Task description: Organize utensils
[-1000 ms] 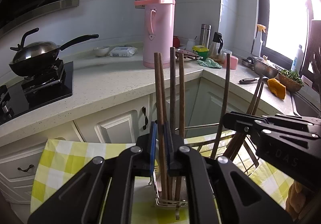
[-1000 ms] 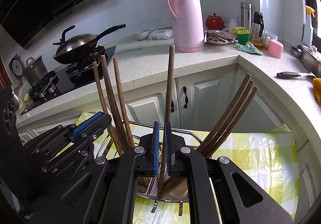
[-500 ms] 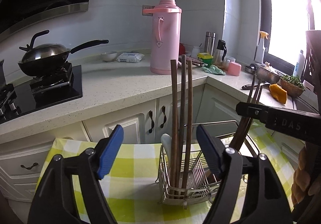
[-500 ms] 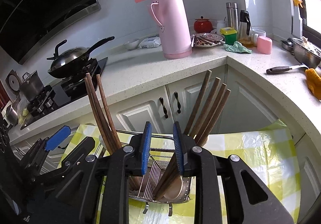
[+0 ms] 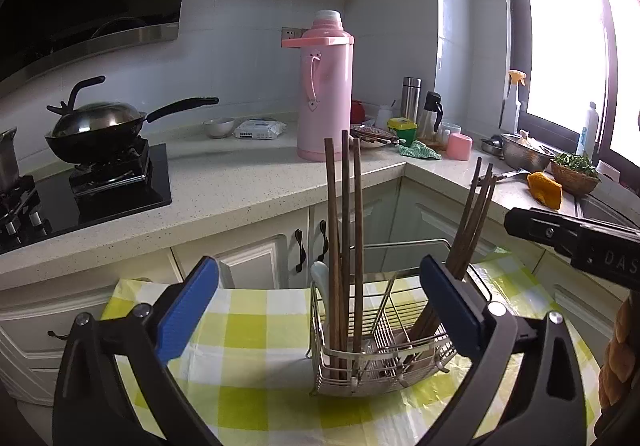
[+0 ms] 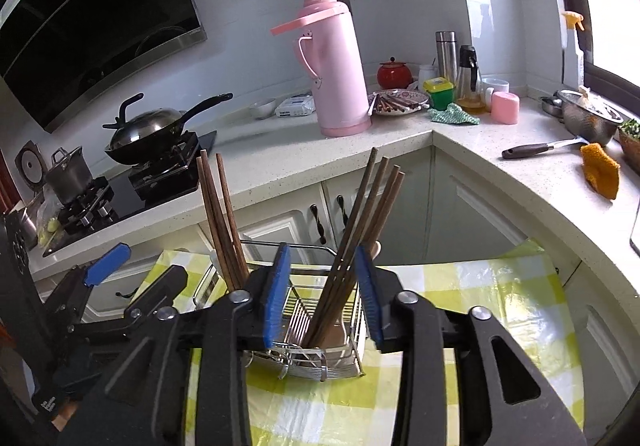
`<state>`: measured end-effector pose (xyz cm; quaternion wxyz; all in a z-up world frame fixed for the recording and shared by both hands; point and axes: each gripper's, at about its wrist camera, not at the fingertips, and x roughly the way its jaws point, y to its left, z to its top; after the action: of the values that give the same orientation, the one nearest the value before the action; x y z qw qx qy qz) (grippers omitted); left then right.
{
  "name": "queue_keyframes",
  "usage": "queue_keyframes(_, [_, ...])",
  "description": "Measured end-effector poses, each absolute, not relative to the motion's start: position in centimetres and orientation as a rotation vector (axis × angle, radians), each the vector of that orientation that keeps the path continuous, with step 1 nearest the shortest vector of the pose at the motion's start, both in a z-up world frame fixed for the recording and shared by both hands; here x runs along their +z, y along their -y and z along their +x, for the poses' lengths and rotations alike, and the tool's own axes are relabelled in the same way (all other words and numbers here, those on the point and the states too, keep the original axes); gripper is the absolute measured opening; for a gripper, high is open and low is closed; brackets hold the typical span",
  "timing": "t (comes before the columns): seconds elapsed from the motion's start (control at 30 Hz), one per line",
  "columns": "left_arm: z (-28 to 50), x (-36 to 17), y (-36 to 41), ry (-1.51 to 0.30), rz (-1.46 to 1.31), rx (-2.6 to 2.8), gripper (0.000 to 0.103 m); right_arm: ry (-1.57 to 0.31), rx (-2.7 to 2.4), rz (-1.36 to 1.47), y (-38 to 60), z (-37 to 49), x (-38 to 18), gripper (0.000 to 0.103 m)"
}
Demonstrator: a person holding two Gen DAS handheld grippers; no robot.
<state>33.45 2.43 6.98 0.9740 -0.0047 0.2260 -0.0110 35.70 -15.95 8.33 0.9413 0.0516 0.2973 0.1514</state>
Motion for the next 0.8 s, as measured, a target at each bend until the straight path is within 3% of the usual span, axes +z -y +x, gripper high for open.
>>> queue_keyframes(0.03, [33.0, 7.3, -2.4, -0.446, -0.004, -0.016, 0.098, -0.588, 0.297, 0.093, 16.1, 35.1, 8.5, 0.054])
queue_keyframes(0.23, [29.8, 8.6, -2.8, -0.416, 0.012, -0.003, 0.098, -0.489, 0.260, 0.036, 17.7, 31.1, 9.7, 0.072])
queue_keyframes(0.43, [26.1, 9.2, -3.3, -0.385, 0.024, -0.001, 0.098, -0.411, 0.257, -0.018, 18.6, 26.8, 10.1, 0.084])
queue_keyframes(0.8, [20.1, 9.4, -3.5, -0.351, 0.043, 0.006, 0.098, -0.366, 0.257, -0.002, 20.2, 21.2, 9.4, 0.084])
